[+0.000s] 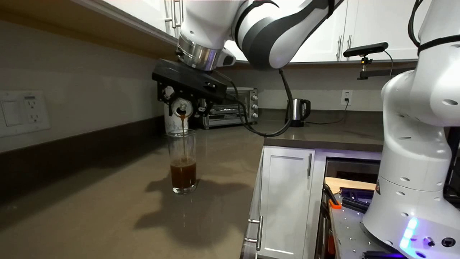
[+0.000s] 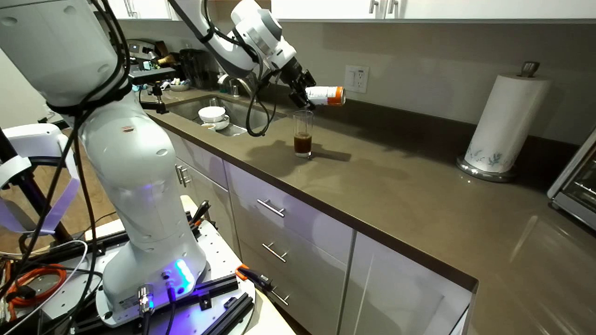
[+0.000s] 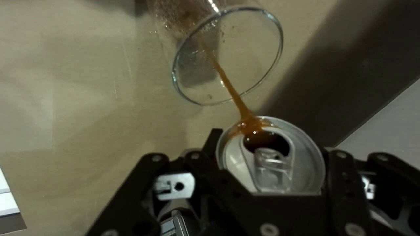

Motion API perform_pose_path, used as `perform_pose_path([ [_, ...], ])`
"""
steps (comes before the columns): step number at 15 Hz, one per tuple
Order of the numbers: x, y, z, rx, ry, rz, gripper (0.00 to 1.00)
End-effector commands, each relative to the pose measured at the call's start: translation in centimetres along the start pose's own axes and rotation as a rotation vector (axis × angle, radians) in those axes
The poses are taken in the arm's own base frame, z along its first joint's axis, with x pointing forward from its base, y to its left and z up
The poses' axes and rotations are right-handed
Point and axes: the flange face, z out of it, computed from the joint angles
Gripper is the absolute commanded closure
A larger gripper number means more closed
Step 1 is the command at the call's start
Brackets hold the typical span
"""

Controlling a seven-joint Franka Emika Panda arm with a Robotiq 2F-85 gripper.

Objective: Pick up the can, pour its contents in the glass cup and put it down

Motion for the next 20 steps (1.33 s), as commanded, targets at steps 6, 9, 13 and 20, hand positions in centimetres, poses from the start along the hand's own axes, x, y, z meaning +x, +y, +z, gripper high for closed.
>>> perform_pose_path([
  [6, -0.43, 1.17, -0.68, 0.012, 0.036, 0.011, 0.72],
  [9, -0.43, 1.22, -0.74, 0.018, 0.044, 0.005, 0.72],
  [13, -0.52, 1.09, -0.77, 0.024, 0.047, 0.007, 0.72],
  [20, -0.68, 0.91, -0.77, 0.026, 0.040, 0.003, 0.72],
])
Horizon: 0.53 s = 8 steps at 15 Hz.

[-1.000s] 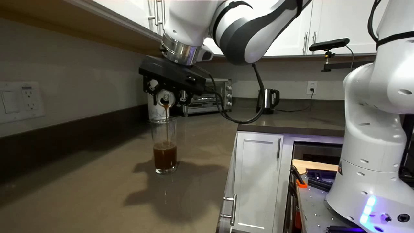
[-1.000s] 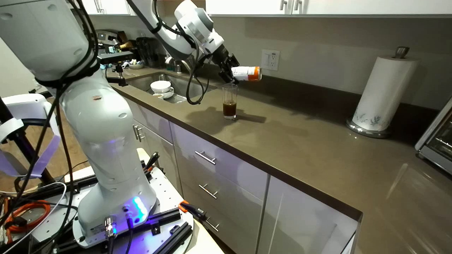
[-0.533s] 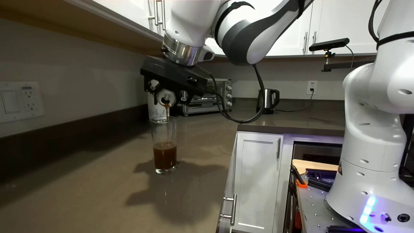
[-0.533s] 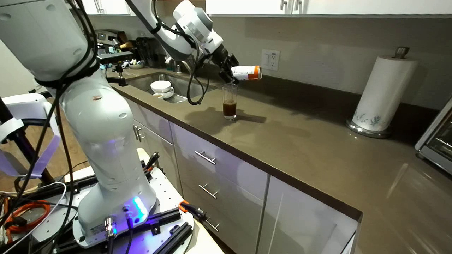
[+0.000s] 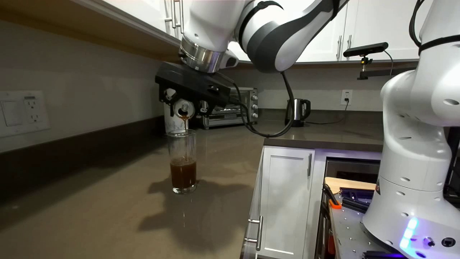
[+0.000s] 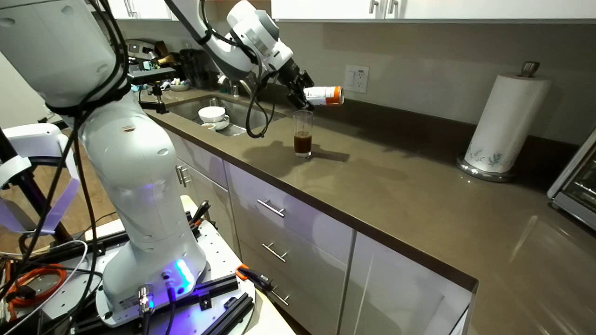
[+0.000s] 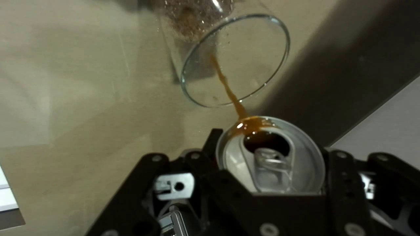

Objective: Pick up the can, pour its contents in the glass cup and put it down

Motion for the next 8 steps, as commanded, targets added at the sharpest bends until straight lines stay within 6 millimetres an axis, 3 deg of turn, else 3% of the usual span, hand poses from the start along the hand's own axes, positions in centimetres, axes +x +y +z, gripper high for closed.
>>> perform_pose_path([
  [1, -0.05, 0.29, -0.47, 0.012, 0.020, 0.014, 0.72],
  [8, 0.15, 0.34, -0.44, 0.014, 0.022, 0.016, 0.72],
])
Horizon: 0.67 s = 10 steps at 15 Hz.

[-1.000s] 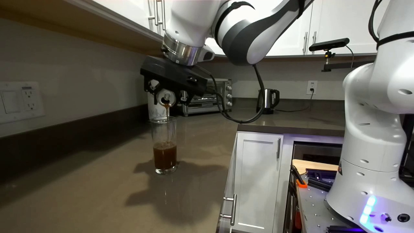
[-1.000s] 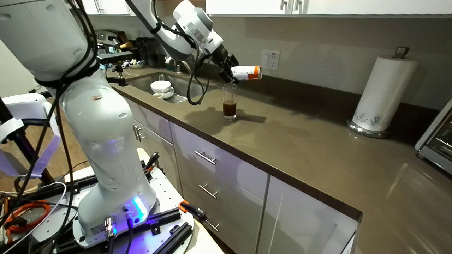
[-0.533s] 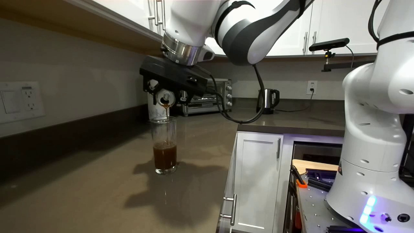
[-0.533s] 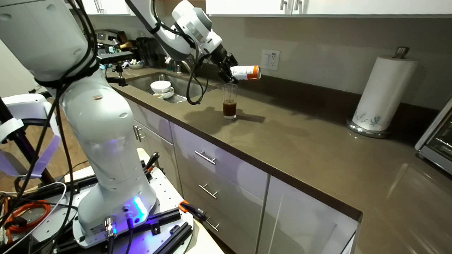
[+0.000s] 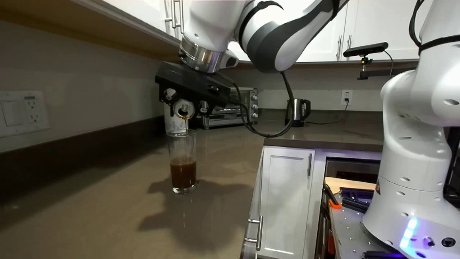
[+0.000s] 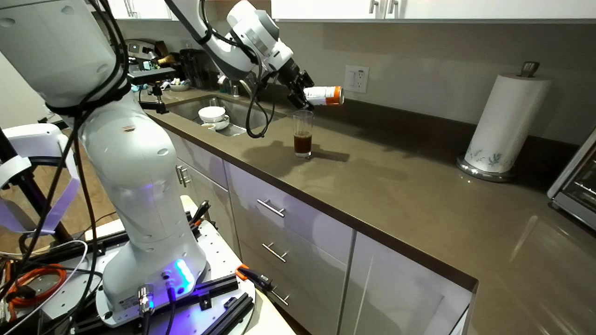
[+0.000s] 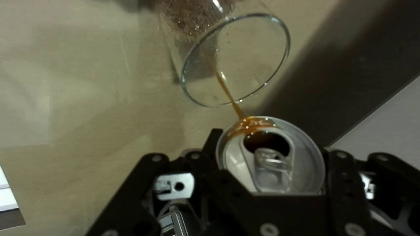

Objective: Pick up the can, pour its contents in the glass cup and put it down

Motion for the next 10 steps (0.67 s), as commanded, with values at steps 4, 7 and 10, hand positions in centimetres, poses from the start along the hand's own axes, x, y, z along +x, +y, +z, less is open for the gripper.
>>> perform_pose_path([
  [4, 0.12, 0.37, -0.50, 0.016, 0.023, 0.015, 0.72],
  [7, 0.13, 0.40, -0.58, 0.018, 0.025, 0.014, 0.72],
  [10, 0.08, 0.45, -0.66, 0.023, 0.030, 0.011, 0.72],
])
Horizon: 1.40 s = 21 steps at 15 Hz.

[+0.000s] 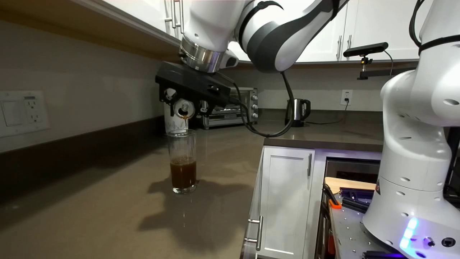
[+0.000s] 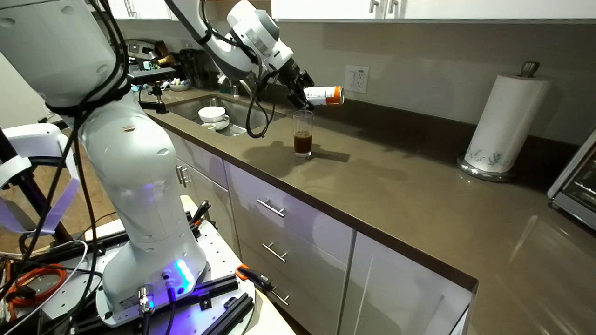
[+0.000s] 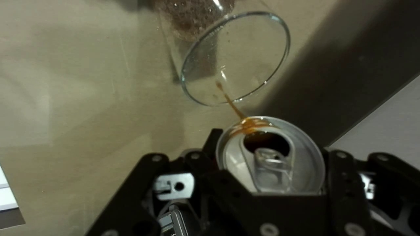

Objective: Pick up the can, pour its contents in the glass cup and put it down

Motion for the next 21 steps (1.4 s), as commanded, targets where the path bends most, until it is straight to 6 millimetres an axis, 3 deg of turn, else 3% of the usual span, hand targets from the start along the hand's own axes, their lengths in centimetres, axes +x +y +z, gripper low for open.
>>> perform_pose_path([
  [1, 0.0, 0.4, -0.7, 0.024, 0.030, 0.010, 0.72],
  [21, -1.2, 0.5, -1.6, 0.082, 0.074, -0.005, 0.72],
])
